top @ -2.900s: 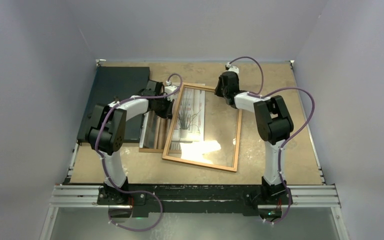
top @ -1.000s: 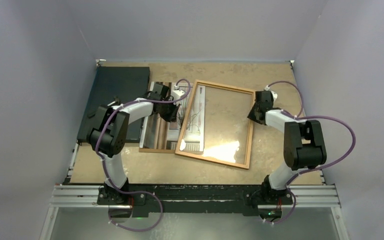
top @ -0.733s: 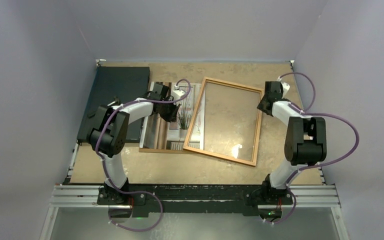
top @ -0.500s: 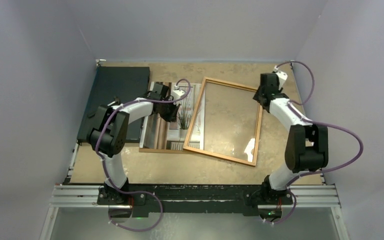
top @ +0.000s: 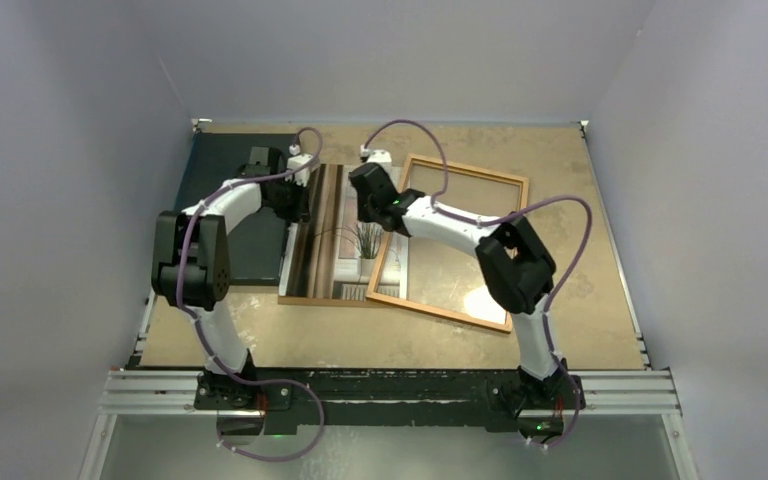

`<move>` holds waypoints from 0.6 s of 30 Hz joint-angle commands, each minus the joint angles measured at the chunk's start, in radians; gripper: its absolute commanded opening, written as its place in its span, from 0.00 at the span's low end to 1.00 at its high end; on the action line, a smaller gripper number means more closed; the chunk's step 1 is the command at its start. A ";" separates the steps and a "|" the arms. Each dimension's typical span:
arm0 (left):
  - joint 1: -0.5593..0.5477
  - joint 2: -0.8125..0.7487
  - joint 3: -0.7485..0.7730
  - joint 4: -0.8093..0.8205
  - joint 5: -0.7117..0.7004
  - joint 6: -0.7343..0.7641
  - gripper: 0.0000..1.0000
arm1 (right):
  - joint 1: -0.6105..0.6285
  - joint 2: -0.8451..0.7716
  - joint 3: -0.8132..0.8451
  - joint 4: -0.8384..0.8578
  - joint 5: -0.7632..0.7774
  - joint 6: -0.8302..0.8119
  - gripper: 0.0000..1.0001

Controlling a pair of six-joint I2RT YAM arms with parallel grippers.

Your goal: Put the photo into the frame

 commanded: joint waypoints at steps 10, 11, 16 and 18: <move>-0.004 -0.067 -0.083 0.021 0.025 0.050 0.00 | 0.028 0.043 -0.096 -0.032 -0.102 0.106 0.08; -0.012 -0.061 -0.086 0.023 0.014 0.055 0.00 | 0.024 0.034 -0.120 -0.030 -0.097 0.111 0.08; -0.057 -0.027 -0.099 0.046 -0.044 0.080 0.00 | -0.020 -0.040 -0.244 -0.005 -0.091 0.136 0.07; -0.075 -0.015 -0.101 0.054 -0.068 0.085 0.00 | -0.039 -0.069 -0.287 0.000 -0.086 0.140 0.07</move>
